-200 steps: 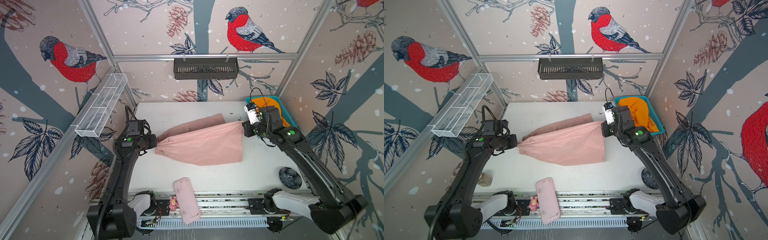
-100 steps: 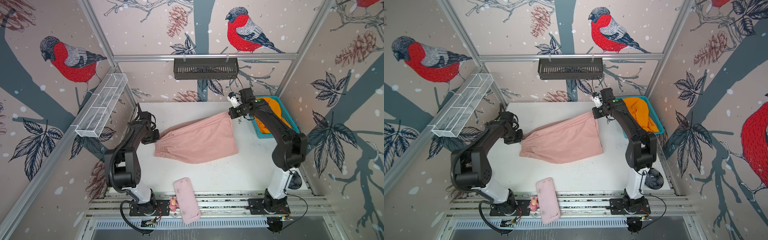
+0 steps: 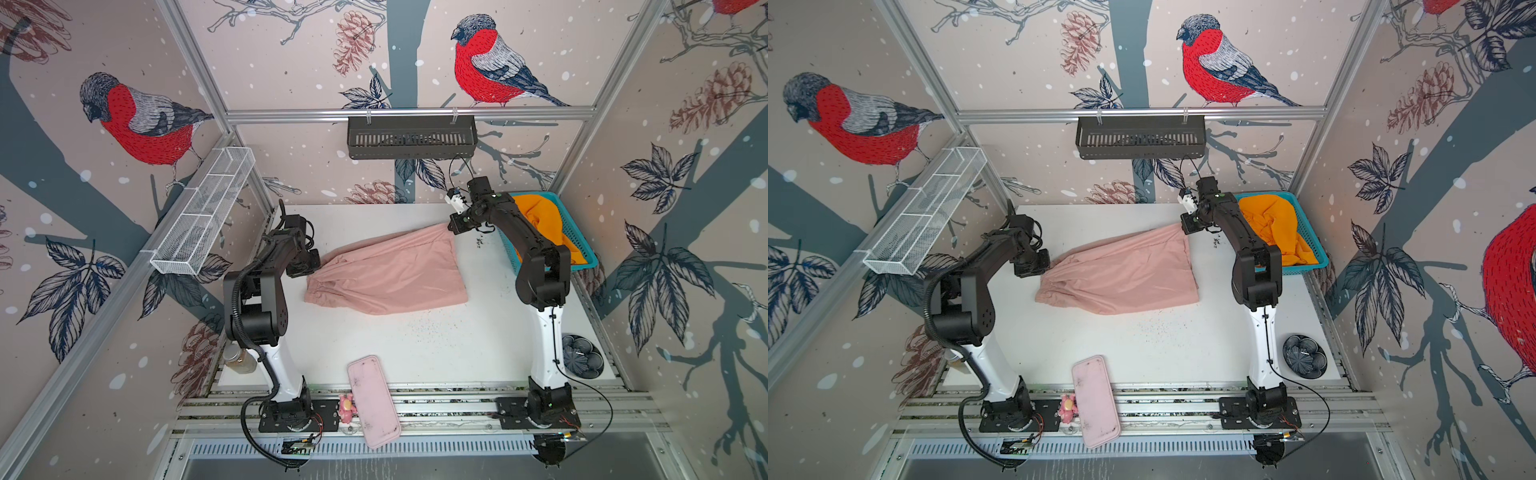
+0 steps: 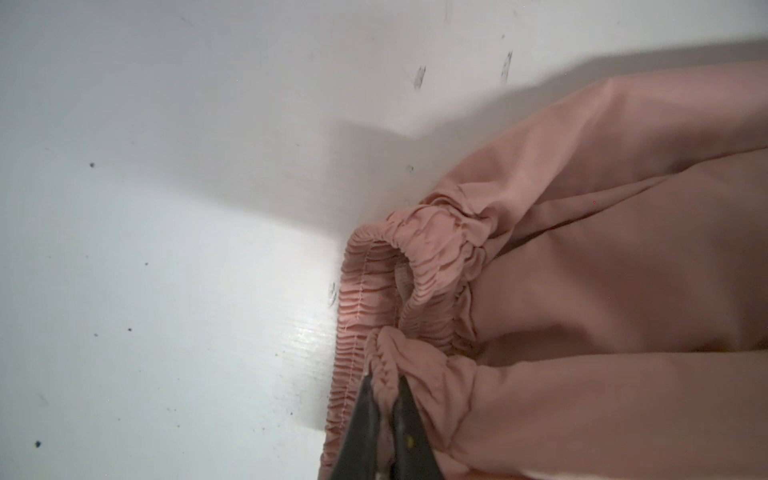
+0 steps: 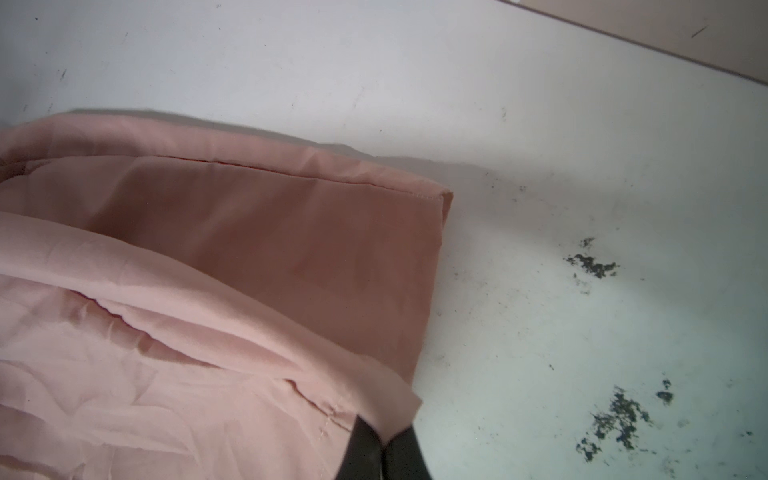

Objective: Fold and stack the shorts

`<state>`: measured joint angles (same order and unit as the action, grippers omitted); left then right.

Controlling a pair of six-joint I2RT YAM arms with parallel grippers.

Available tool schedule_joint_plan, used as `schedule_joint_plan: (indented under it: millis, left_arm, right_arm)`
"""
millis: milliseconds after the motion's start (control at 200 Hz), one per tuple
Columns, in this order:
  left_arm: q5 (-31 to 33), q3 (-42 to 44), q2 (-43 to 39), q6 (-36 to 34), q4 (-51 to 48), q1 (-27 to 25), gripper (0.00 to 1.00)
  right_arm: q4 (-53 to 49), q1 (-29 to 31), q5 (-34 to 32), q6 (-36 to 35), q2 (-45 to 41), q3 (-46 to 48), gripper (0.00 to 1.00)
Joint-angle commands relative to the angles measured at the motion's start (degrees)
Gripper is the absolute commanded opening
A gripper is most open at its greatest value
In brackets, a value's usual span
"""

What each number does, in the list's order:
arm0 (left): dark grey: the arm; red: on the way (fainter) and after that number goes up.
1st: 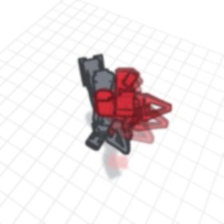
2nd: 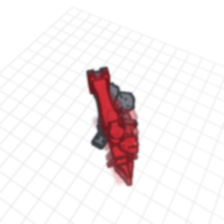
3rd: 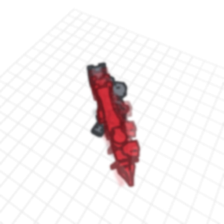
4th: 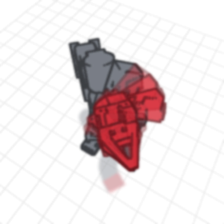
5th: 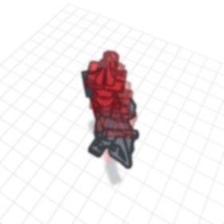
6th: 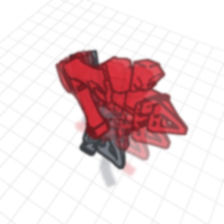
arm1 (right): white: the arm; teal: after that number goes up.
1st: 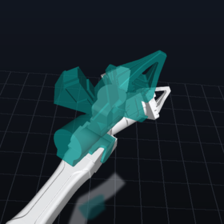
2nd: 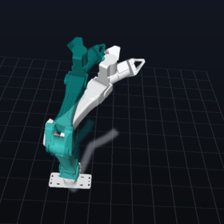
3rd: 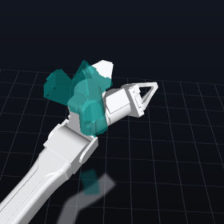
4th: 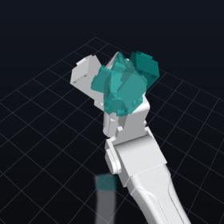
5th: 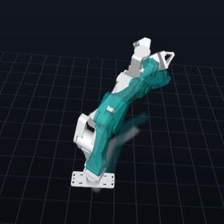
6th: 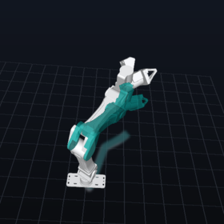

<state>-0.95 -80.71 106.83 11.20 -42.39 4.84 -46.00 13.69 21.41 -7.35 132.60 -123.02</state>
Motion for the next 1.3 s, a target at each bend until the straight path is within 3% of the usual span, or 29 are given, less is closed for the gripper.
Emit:
schedule_joint_plan:
  millis: [0, 30, 65, 95, 125, 145, 230, 380, 425, 560, 620, 765, 990, 1131, 1206, 1296]
  left_arm:
    - [2.5, -1.81, 0.01, 1.37, 1.81, 0.34, 0.26]
    - [2.83, -2.14, 0.05, 1.6, 2.05, 0.34, 0.33]
    - [3.28, -2.41, -0.04, 1.99, 2.52, 0.49, 0.48]
    - [3.72, -2.67, -0.11, 2.15, 2.82, 0.44, 0.64]
    - [4.29, -3.02, -0.2, 2.53, 3.12, 0.43, 0.93]
    - [4.59, -3.23, -0.3, 2.74, 3.35, 0.44, 0.98]
    - [4.79, -4.73, -1.07, 2.94, 3.36, 0.52, 0.98]
    - [3.69, -3.08, -7.37, 4.32, 5.57, 0.52, 0.98]
    - [0.36, -1.31, -10.19, 4.29, 6.86, 0.52, 0.98]
    - [-17.93, 10.09, -18.16, 4.38, 17.31, -0.55, 0.98]
    - [-21.16, 15.23, -20.69, 4.95, 21.61, -1.14, 0.98]
    - [-14.77, 19.27, -22.82, 4.96, 21.15, -1.23, 0.98]
    - [-10.56, 23.27, -26.22, 7.22, 23.56, 0.02, 0.98]
    - [-9.0, 24.63, -26.67, 8.15, 25.48, 0.52, 0.98]
    - [-7.25, 24.33, -26.19, 8.34, 26.6, 0.52, 0.98]
    - [-8.91, 24.43, -25.45, 7.22, 30.0, 0.52, 0.98]
  right_arm:
    - [3.64, -0.16, 2.52, 0.55, 0.8, 0.66, 0.28]
    - [4.76, -0.16, 3.03, 0.88, 0.95, 0.99, 0.33]
    - [6.2, -0.25, 3.8, 1.37, 1.01, 1.35, 0.36]
    - [7.7, -0.16, 4.39, 2.05, 1.09, 1.76, 0.42]
    - [9.23, -0.25, 5.11, 2.56, 1.09, 1.95, 0.52]
    - [9.88, -0.16, 5.68, 2.75, 1.08, 1.85, 0.57]
    - [12.4, -0.39, 6.76, 4.1, 0.04, 1.7, 0.69]
    - [15.42, -1.7, 5.12, 7.67, -5.92, 7.89, 0.79]
    - [16.82, -2.29, 4.52, 9.27, -8.95, 12.9, 0.79]
    - [24.09, -2.71, 2.08, 14.0, -18.55, 31.93, 0.83]
    - [26.44, -2.56, 2.58, 15.34, -21.27, 38.65, 0.83]
    - [30.53, -1.63, 3.19, 16.99, -25.55, 51.33, 0.85]
    - [34.33, -0.87, 4.3, 18.4, -26.45, 60.18, 0.85]
    - [37.12, -0.73, 7.83, 19.48, -25.55, 62.64, 0.74]
    - [38.31, -0.45, 9.97, 20.03, -25.33, 63.87, 0.6]
    - [38.83, 0.02, 12.6, 20.12, -25.38, 65.52, 0.34]
